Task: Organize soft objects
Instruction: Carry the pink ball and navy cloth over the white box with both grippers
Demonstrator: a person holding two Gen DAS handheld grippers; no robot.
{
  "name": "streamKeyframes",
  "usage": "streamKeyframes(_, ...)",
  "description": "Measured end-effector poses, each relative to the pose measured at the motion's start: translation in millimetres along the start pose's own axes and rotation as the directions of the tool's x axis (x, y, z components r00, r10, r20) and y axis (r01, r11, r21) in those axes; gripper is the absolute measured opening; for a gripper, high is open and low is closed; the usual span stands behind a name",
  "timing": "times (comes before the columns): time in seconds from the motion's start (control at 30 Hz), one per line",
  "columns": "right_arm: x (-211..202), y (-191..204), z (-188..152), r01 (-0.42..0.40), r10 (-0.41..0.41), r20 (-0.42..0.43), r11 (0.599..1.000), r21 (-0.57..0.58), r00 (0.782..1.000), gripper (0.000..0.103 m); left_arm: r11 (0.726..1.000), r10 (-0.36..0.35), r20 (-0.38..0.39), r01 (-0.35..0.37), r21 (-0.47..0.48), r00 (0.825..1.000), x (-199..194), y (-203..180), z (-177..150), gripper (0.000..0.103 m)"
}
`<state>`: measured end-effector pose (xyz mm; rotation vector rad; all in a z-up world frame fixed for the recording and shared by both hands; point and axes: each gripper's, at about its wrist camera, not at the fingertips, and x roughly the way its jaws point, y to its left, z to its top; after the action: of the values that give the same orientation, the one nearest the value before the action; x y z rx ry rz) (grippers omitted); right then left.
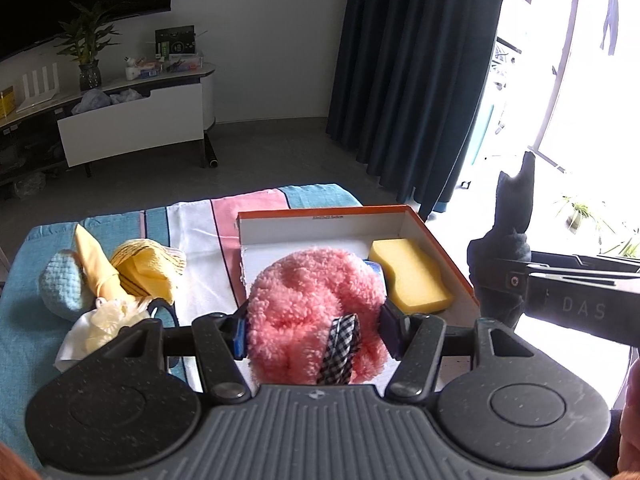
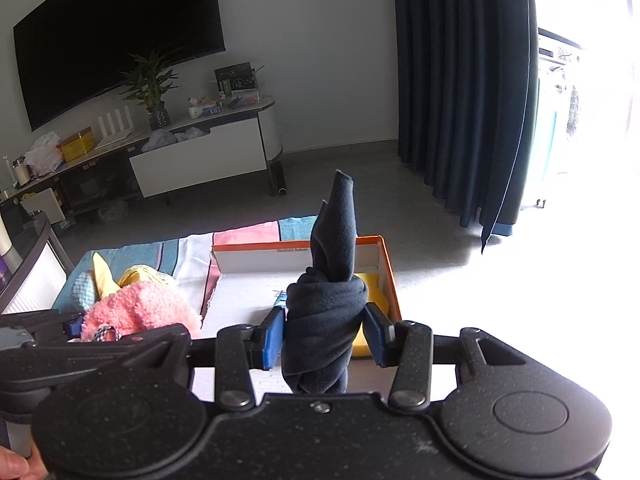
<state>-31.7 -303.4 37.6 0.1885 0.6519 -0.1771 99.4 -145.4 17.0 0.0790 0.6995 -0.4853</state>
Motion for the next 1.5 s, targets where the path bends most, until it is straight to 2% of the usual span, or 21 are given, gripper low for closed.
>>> streamKeyframes(1.07, 31.0, -12.0, 6.9, 0.017, -0.017, -0.044, 1.000, -0.003, 0.999, 0.054, 0.999, -0.040, -0.055, 0.041, 0.025, 0.998, 33.7, -22.1, 1.2, 0.062)
streamKeyframes(1.5, 48.9, -14.4, 9.6, 0.018, -0.019, -0.071, 1.000, -0.006, 0.997, 0.054, 1.000, -0.015, -0.070, 0.016, 0.001, 0.997, 50.2, -12.7, 7.7, 0.062)
